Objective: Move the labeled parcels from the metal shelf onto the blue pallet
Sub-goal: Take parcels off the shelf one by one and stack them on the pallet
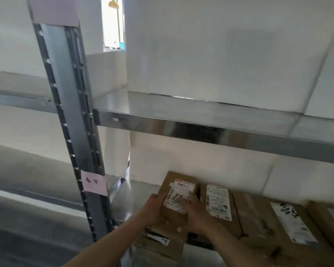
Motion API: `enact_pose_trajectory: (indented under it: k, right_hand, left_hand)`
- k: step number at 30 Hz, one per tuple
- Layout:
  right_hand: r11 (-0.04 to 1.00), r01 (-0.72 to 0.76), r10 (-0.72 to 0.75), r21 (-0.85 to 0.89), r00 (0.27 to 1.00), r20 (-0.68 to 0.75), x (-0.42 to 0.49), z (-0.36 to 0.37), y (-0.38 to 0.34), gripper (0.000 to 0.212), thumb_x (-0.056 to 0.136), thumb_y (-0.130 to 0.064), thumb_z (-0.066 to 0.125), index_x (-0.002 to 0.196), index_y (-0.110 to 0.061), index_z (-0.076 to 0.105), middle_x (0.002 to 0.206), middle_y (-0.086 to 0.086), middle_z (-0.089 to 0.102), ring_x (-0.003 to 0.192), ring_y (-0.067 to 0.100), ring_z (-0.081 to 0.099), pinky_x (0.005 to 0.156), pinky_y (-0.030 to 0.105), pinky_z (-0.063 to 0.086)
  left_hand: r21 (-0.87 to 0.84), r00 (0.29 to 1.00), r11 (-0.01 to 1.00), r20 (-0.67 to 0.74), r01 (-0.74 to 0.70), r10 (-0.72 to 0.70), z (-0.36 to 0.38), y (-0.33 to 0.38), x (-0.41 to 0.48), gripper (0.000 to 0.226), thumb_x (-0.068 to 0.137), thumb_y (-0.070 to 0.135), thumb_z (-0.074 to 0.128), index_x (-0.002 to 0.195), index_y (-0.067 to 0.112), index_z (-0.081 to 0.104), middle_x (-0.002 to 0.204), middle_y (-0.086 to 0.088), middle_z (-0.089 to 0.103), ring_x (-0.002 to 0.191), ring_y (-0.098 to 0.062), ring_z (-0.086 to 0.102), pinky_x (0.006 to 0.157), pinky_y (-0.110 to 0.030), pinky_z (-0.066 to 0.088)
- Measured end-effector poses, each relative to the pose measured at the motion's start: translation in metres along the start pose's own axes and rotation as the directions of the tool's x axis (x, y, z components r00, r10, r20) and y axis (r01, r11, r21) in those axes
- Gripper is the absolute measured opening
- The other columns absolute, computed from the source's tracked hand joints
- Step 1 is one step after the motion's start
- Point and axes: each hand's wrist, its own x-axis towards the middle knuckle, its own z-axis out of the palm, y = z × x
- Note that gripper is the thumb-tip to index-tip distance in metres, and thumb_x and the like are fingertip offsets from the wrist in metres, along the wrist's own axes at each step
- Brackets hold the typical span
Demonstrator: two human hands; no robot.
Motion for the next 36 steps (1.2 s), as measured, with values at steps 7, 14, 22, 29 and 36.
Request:
enact_pose_trajectory:
  k: [7,14,22,29,36]
  right_hand:
    - [0.938,-0.103,0.137,0.33,0.987,-0.08,-0.008,0.021,-0.023,0.105,0.076,-0.023,0.074,0.147,-0.025,-0.002,0.152,0.008,-0.026,0.145,0.024,-0.008,0.117,0.029,0.012]
    - [0.864,-0.199,0.266,0.463,0.961,-0.082,-0.002,0.026,-0.043,0.108,0.072,-0.016,0.075,0.148,-0.022,-0.002,0.155,0.004,0.01,0.141,0.018,0.02,0.114,0.026,0.023]
    - [0.896,-0.128,0.249,0.425,0.938,-0.243,0.0,-0.025,-0.065,0.101,0.071,-0.018,0.076,0.146,-0.023,0.009,0.149,0.006,0.013,0.137,0.022,0.023,0.113,0.03,0.024]
    - [0.896,-0.138,0.304,0.422,0.884,-0.355,-0.043,-0.071,-0.039,0.097,0.075,-0.02,0.074,0.146,-0.024,0.009,0.153,0.002,0.004,0.14,0.022,0.02,0.113,0.029,0.026]
    - [0.863,-0.257,0.439,0.436,0.808,-0.393,-0.129,-0.091,0.038,0.099,0.072,-0.022,0.077,0.147,-0.021,0.011,0.151,0.006,0.007,0.139,0.024,0.021,0.115,0.028,0.02]
  left_hand:
    - [0.003,0.98,0.984,0.086,-0.179,0.179,-0.022,-0.004,-0.013,0.104,0.051,0.048,0.056,0.144,0.021,0.017,0.132,-0.011,0.048,0.12,-0.023,0.049,0.098,-0.024,0.039]
    - [-0.055,0.981,0.981,0.046,-0.186,0.188,-0.022,-0.017,-0.015,0.087,0.071,0.03,0.076,0.141,0.029,0.023,0.13,-0.01,0.046,0.116,-0.024,0.05,0.099,-0.028,0.041]
    - [-0.067,0.971,0.972,-0.096,-0.224,0.217,-0.069,0.005,-0.024,0.086,0.069,0.033,0.077,0.138,0.03,0.026,0.128,-0.007,0.045,0.117,-0.021,0.046,0.097,-0.027,0.039]
    - [-0.009,0.926,0.933,-0.129,-0.359,0.355,-0.089,0.077,-0.026,0.085,0.072,0.034,0.077,0.141,0.026,0.028,0.131,-0.008,0.047,0.118,-0.022,0.046,0.101,-0.03,0.039]
    - [-0.054,0.877,0.875,-0.067,-0.48,0.477,-0.038,0.179,-0.028,0.085,0.069,0.033,0.079,0.139,0.029,0.031,0.126,-0.008,0.049,0.116,-0.022,0.048,0.099,-0.029,0.04]
